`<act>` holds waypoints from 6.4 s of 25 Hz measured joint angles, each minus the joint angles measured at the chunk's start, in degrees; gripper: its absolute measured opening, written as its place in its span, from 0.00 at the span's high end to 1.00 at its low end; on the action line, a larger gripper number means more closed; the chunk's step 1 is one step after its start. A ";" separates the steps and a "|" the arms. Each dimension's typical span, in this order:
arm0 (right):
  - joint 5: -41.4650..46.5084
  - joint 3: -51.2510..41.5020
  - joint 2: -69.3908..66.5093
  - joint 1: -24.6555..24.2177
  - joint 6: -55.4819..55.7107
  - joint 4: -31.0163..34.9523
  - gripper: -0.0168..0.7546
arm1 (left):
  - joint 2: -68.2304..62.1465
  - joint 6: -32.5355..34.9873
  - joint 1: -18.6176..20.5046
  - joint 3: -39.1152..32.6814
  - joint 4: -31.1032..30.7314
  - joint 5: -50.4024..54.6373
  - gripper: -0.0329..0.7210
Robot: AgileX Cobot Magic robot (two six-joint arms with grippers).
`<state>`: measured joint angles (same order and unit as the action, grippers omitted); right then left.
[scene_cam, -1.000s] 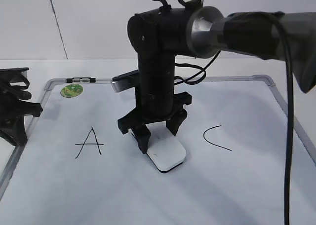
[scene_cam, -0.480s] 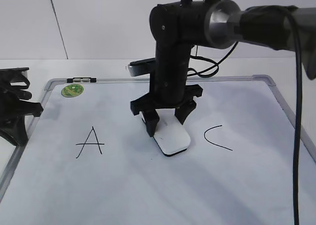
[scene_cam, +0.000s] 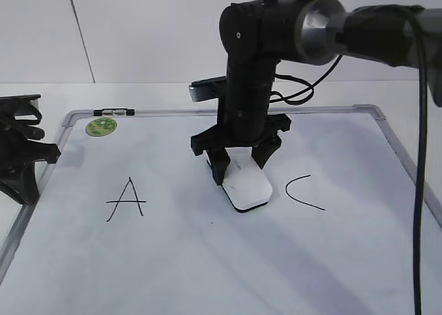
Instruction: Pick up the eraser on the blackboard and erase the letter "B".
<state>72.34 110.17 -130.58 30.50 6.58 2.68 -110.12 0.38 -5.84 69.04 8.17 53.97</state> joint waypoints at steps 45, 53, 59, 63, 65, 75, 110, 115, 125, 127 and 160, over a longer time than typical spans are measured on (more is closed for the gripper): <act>-1.28 0.00 -0.07 8.64 -1.08 3.43 0.30 | 0.00 0.00 0.13 0.00 -0.32 1.42 0.91; -1.33 0.00 -0.07 3.73 -0.59 3.75 0.30 | 0.00 0.00 0.13 0.00 -0.32 1.42 0.91; -1.33 0.09 -0.07 -0.93 -0.59 3.89 0.30 | 0.00 0.00 0.13 0.00 -0.32 1.42 0.91; -1.42 0.11 -0.07 -2.60 -0.46 4.12 0.30 | 0.00 0.00 0.13 0.00 -0.21 1.42 0.91; -1.42 0.11 -0.07 -2.87 -0.46 4.40 0.30 | 0.00 0.00 0.13 0.00 -0.12 1.42 0.91; -1.53 0.11 -0.07 -3.00 -2.01 5.36 0.30 | 0.00 0.00 0.13 0.00 0.00 1.42 0.91; -2.44 -6.42 4.45 9.66 -3.62 4.06 0.30 | 0.00 0.00 0.13 0.00 1.03 2.28 0.91; -2.44 -6.42 4.45 9.66 -3.62 1.36 0.30 | 0.00 0.00 0.13 0.00 1.05 2.36 0.91; -1.86 -5.82 3.02 9.66 -2.93 0.89 0.30 | -0.12 0.00 0.13 0.00 1.15 2.36 0.91; -1.50 -5.61 2.77 9.56 -2.83 0.89 0.30 | -0.12 0.00 0.13 0.00 1.15 2.36 0.91; -0.63 0.55 0.52 -3.11 -1.85 3.97 0.30 | -0.12 0.00 0.13 0.00 1.50 2.36 0.91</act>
<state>71.71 110.72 -130.06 27.39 4.72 6.65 -110.24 0.38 -5.71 69.04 9.67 56.34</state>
